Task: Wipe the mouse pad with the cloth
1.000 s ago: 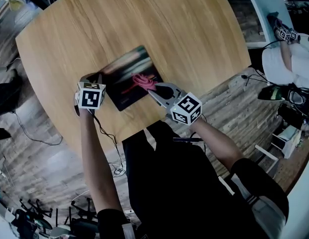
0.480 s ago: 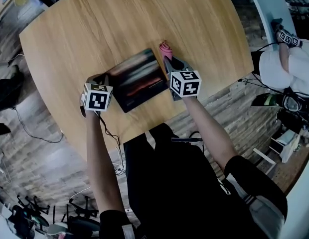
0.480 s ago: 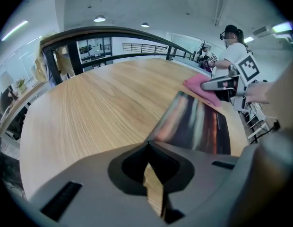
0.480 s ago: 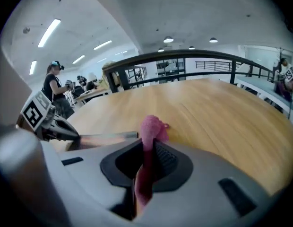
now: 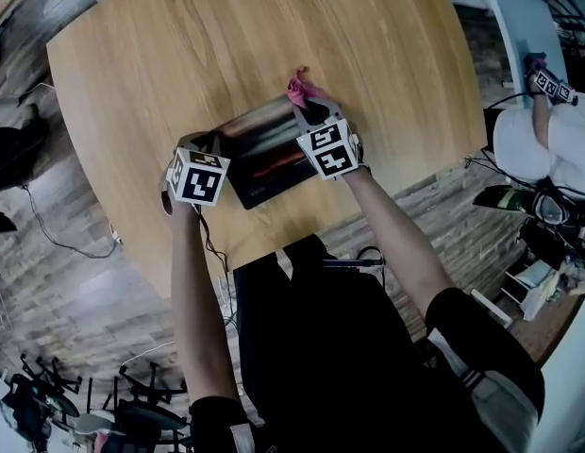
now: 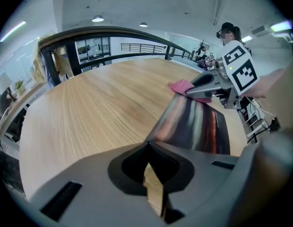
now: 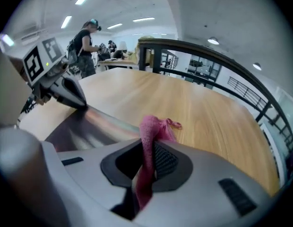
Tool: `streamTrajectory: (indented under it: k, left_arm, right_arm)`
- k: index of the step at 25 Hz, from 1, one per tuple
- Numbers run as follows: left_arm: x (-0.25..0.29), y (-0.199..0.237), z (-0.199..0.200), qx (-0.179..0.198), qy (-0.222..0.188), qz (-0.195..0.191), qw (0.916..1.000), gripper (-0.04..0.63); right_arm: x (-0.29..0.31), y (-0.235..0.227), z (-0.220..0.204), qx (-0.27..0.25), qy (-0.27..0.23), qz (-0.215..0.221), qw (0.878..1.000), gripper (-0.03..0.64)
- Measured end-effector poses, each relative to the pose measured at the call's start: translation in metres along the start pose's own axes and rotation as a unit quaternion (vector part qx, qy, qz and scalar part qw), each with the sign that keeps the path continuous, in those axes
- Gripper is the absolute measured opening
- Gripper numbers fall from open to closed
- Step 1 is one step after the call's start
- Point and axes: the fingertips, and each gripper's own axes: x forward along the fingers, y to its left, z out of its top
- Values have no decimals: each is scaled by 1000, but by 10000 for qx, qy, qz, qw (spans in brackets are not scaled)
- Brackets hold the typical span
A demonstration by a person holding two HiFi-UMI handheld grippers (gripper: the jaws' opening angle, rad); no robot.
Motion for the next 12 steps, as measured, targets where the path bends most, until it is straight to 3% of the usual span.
streamTrajectory:
  k: [6, 12]
  left_arm:
    - [1, 1, -2, -2, 5, -28, 10000, 23]
    - [1, 2, -2, 1, 59, 19, 10000, 23]
  right_arm:
    - [4, 22, -4, -1263, -31, 216, 9917, 55]
    - [2, 33, -7, -1908, -258, 577, 9796, 55]
